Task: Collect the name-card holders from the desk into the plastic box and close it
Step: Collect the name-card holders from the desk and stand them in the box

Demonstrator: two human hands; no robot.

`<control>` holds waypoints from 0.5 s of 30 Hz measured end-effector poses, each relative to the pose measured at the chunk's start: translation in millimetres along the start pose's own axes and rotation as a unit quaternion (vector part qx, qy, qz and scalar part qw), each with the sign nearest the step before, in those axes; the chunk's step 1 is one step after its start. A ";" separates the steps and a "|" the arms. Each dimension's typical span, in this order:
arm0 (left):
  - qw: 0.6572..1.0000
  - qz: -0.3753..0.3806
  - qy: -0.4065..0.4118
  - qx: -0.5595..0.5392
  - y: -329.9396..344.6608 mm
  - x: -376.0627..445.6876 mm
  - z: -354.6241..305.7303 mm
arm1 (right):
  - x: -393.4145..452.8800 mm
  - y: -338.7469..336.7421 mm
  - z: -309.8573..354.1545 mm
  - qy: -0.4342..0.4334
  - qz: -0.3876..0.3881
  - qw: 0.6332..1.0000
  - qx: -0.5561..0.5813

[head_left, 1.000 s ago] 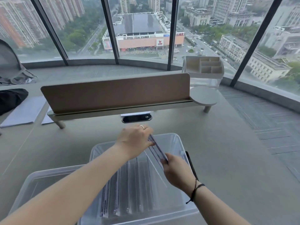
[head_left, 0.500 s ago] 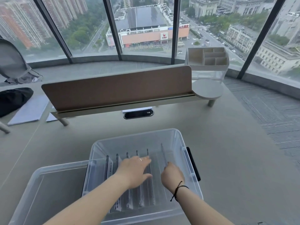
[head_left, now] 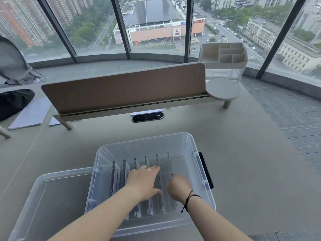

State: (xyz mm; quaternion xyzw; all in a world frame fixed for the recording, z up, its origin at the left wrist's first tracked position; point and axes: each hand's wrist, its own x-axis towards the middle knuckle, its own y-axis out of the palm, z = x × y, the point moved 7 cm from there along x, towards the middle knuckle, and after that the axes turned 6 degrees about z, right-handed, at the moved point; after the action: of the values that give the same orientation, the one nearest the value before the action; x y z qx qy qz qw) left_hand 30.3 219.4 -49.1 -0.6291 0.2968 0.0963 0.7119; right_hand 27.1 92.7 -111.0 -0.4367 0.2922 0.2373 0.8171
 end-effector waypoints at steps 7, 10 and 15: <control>1.000 0.015 -0.019 -0.014 2.0 2.9 -1.0 | 2.5 4.1 -0.4 -0.013 0.005 1.000 0.000; 0.999 0.013 -0.020 -0.021 3.0 2.6 -1.2 | 2.3 5.9 0.7 -0.025 0.008 0.999 -0.027; 0.999 0.006 -0.018 -0.029 2.8 1.4 -1.5 | 0.7 2.9 4.6 -0.048 -0.015 0.997 -0.050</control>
State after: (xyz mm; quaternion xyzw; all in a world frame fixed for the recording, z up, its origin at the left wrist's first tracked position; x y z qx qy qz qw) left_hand 29.6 218.2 -52.3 -0.6457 0.2847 0.1200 0.6983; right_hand 27.0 98.2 -111.2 -0.4693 0.2338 0.2603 0.8108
